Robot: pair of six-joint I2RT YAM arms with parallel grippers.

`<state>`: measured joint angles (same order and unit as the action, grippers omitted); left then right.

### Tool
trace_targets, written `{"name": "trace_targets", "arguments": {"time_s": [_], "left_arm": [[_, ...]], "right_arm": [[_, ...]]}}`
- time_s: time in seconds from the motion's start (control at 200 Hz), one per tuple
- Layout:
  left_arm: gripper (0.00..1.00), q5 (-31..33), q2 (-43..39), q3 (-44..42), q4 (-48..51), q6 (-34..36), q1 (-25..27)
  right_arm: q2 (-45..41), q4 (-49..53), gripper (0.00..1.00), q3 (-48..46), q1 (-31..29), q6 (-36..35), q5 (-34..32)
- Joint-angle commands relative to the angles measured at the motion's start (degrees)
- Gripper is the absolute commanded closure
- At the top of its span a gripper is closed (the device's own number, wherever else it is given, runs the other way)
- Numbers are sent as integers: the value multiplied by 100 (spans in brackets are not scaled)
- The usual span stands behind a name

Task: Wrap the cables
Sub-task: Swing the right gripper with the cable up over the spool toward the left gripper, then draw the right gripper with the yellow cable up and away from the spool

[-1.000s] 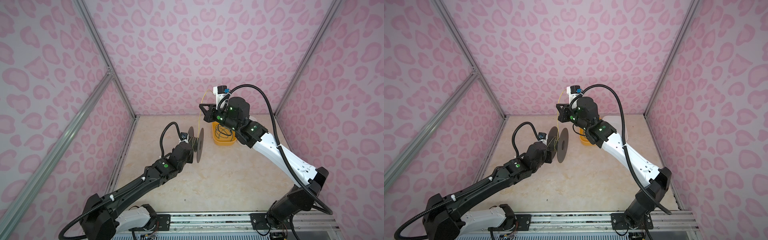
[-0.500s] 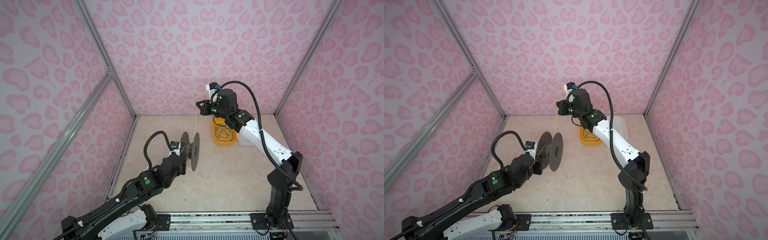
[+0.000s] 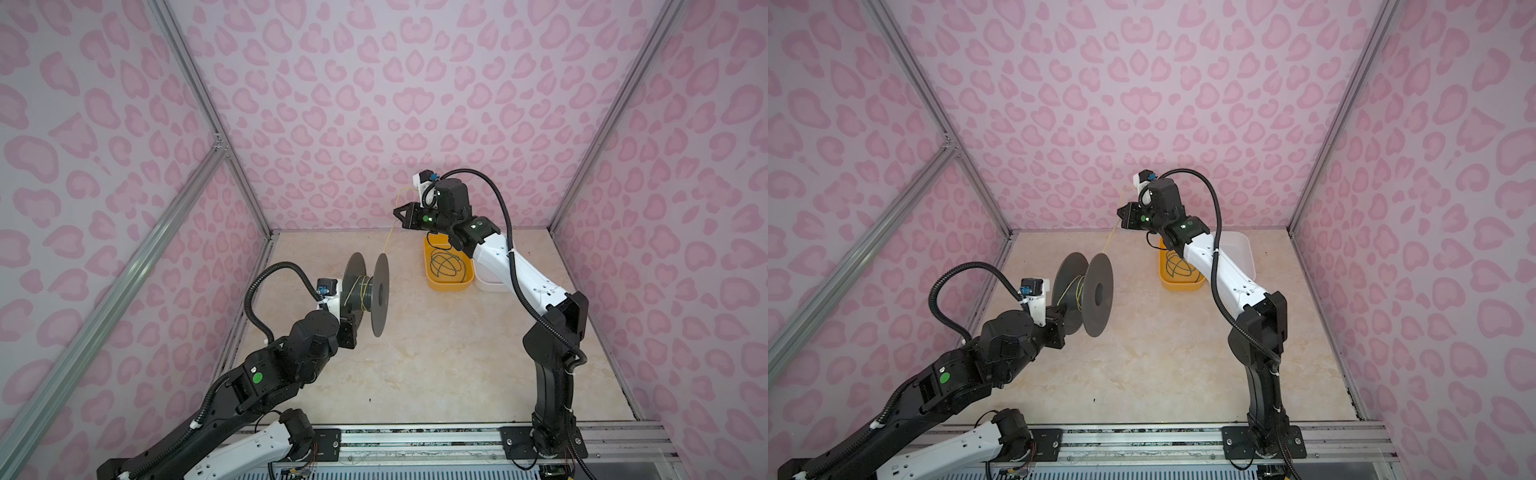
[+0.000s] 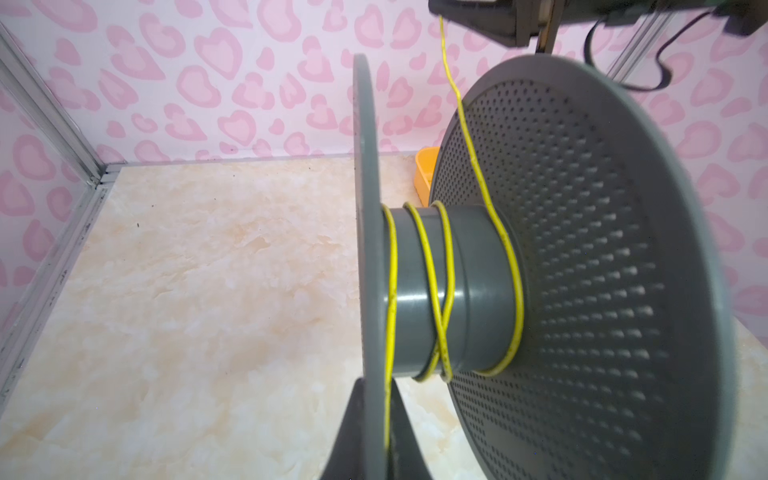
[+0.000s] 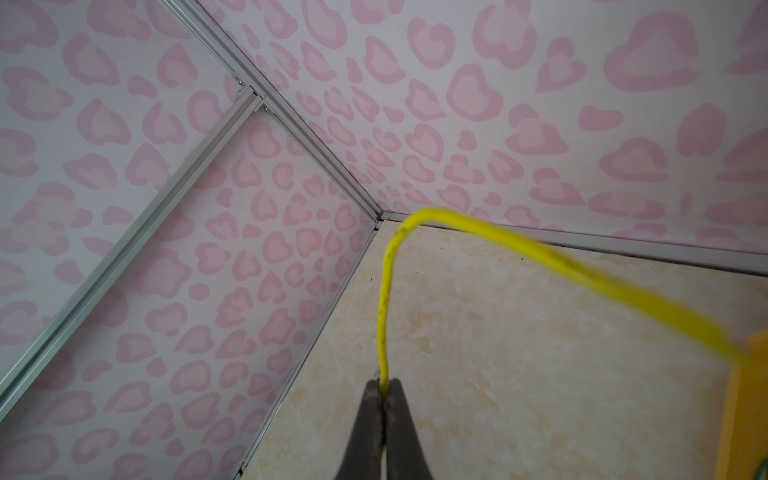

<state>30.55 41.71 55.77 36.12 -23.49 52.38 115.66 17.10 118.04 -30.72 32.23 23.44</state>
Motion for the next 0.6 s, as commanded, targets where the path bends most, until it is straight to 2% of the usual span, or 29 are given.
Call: {"name": "trace_targets", "arguments": {"time_s": [0.0,0.27,0.6], "left_arm": [[96,-236,-195,283,433,339,22],[96,-228,-314,617,722,451,26],[96,-363,-313,367,800,213,27]], "right_arm": [[-41,-1086,100,-285,215,331,-1069],[-314,-1648,100,-999,425,785,-959],[-357,-1854,100,-1087,835,1093,-638]]}}
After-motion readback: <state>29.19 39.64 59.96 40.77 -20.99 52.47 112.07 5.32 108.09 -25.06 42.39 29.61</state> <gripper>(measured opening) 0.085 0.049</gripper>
